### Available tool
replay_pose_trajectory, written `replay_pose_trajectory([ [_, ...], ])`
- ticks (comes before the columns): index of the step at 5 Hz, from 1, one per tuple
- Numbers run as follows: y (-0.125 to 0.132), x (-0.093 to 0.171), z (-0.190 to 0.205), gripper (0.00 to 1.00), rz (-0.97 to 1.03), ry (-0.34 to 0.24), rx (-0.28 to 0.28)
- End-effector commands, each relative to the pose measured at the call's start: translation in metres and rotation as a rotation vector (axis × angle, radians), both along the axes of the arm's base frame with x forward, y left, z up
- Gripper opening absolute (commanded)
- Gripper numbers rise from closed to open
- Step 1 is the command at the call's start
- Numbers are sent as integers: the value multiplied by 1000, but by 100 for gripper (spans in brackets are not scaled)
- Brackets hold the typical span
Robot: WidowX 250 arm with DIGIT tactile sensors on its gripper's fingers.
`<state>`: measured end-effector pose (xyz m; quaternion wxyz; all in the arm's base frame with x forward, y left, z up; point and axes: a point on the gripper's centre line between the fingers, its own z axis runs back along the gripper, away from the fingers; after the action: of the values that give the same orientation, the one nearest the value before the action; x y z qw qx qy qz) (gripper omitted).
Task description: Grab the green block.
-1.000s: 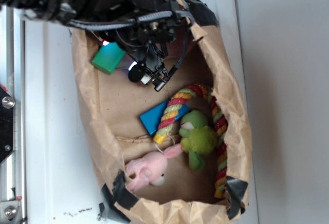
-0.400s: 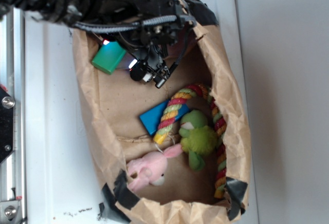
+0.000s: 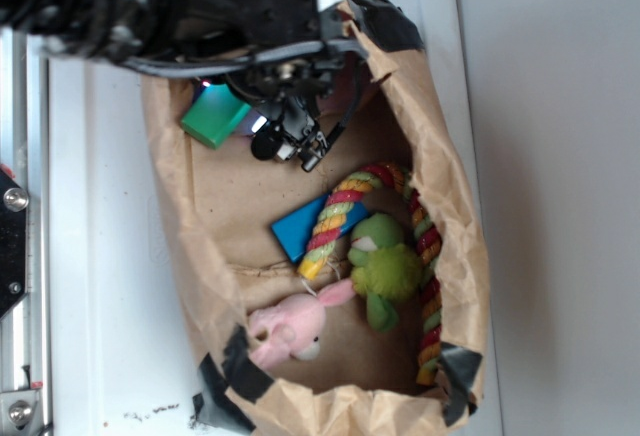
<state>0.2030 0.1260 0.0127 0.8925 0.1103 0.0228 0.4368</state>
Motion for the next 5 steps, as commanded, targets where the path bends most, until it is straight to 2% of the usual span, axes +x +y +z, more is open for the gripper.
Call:
replay_pose_trajectory([
  [1, 20, -23, -1, 100, 73, 26, -19],
  [2, 19, -22, 2, 0, 92, -2, -36],
  [5, 22, 3, 18, 0, -6, -114, -10],
])
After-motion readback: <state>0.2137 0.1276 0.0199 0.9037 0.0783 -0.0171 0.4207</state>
